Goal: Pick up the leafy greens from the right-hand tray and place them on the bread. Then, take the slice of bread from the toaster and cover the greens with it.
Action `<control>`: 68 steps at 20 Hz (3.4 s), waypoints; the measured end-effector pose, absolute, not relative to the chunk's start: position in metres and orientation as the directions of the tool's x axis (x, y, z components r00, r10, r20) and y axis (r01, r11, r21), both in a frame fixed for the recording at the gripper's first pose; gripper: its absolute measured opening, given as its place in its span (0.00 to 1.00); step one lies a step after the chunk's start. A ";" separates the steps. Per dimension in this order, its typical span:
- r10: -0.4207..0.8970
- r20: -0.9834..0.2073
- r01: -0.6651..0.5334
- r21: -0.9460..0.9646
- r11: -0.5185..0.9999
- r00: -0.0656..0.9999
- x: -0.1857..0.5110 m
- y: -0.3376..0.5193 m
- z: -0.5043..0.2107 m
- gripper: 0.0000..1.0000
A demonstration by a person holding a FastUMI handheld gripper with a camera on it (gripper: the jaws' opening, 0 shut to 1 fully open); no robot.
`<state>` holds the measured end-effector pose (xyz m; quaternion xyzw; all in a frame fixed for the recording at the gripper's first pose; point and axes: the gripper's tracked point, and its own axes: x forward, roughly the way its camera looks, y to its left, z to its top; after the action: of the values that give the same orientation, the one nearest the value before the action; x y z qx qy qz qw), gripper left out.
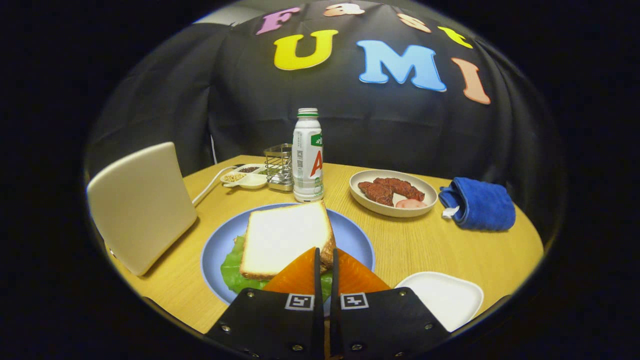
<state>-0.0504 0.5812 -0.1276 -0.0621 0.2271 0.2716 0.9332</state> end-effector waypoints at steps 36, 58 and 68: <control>0.556 -0.377 -0.550 0.134 0.824 0.741 -0.052 0.580 -0.116 0.97; 0.646 0.058 -0.647 0.138 0.750 0.761 -0.080 0.527 0.111 0.97; 0.641 0.120 -0.652 0.112 0.750 0.758 -0.080 0.446 0.099 0.97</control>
<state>-0.0796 0.4460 0.0989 0.0737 -0.0369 0.3460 0.9346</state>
